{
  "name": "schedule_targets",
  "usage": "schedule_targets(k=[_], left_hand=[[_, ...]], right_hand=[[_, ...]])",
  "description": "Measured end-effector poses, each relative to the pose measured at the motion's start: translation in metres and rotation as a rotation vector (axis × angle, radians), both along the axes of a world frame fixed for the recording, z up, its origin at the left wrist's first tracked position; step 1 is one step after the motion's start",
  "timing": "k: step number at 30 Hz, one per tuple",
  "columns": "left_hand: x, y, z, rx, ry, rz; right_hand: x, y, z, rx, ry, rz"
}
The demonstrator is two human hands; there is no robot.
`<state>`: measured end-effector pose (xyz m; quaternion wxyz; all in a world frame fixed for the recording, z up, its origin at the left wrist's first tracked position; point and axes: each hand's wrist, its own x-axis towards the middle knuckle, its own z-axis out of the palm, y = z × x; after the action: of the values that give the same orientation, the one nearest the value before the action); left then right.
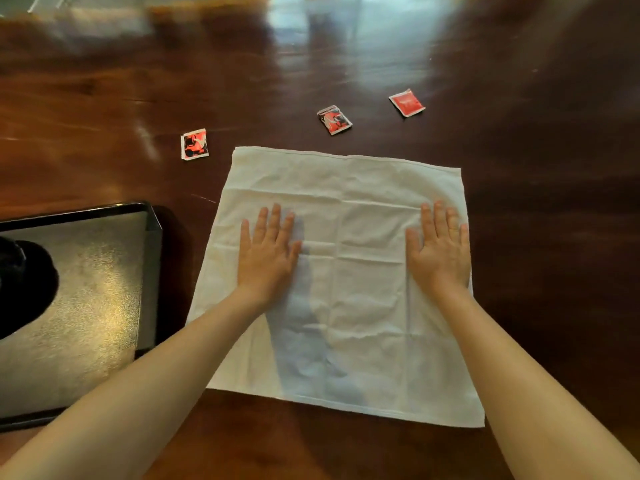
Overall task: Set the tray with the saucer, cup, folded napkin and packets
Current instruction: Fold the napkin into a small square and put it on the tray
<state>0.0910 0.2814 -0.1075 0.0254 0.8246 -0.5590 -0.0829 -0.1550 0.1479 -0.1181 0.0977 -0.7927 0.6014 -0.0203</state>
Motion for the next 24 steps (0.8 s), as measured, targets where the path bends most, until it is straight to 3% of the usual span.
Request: schedule_targets(k=[6, 11, 18, 21, 24], left_hand=[[-0.098, 0.048, -0.005, -0.012, 0.029, -0.155], [-0.05, 0.028, -0.006, -0.001, -0.025, -0.383], [0.038, -0.03, 0.011, 0.166, -0.108, -0.778], [0.036, -0.036, 0.023, 0.083, -0.155, -0.661], [-0.012, 0.001, 0.023, -0.169, 0.008, -0.216]], right_hand=[[-0.03, 0.024, 0.008, 0.026, 0.02, -0.175], [-0.054, 0.09, 0.019, 0.07, 0.051, -0.308], [-0.023, 0.188, 0.047, 0.243, 0.086, -0.233], [-0.011, 0.193, 0.06, 0.193, 0.042, -0.204], [0.015, 0.164, 0.054, 0.044, -0.109, -0.069]])
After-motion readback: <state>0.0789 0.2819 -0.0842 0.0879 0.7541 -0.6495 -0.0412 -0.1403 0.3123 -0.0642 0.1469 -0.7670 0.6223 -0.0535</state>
